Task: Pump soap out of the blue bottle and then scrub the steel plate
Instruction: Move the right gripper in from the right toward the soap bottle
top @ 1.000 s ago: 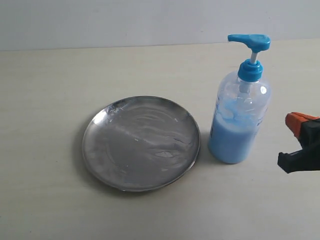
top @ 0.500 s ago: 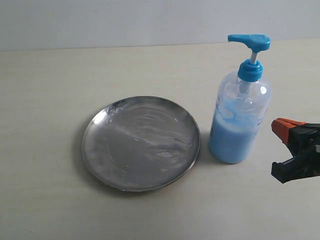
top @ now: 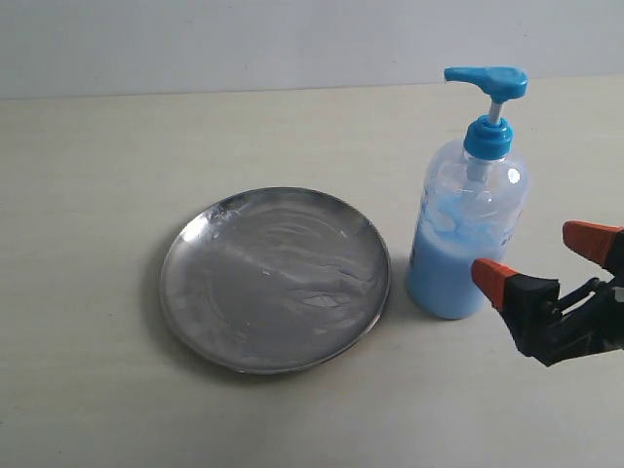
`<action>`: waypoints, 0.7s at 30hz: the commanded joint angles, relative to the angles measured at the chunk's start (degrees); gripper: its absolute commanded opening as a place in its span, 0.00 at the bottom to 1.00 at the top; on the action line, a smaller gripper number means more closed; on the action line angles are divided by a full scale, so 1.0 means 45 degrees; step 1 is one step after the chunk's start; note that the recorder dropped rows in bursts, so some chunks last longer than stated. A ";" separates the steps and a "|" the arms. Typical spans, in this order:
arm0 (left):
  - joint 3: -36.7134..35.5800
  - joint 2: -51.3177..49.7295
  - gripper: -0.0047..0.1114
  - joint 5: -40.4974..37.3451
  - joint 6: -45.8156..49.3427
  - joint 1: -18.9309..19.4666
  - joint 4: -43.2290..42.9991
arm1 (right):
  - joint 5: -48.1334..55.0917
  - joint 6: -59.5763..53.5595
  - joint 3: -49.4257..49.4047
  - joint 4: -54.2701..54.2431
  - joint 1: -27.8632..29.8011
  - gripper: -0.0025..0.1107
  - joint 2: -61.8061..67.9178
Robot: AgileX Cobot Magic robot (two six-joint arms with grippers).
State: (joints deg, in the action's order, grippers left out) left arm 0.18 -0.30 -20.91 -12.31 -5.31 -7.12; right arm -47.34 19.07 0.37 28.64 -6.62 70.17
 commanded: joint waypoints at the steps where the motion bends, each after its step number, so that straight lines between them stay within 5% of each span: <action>1: -0.0040 0.0068 0.04 0.0125 0.0044 0.0033 -0.0055 | -0.0201 0.0154 -0.0083 0.0421 -0.0008 0.94 0.0016; 21: -0.0040 0.0068 0.04 0.0125 0.0044 0.0033 -0.0055 | -0.0707 0.0214 0.1580 0.0305 -0.0008 0.94 0.2419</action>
State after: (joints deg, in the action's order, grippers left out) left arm 0.18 -0.30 -20.91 -12.31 -5.31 -7.12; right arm -48.35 20.13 6.60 29.69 -6.62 78.65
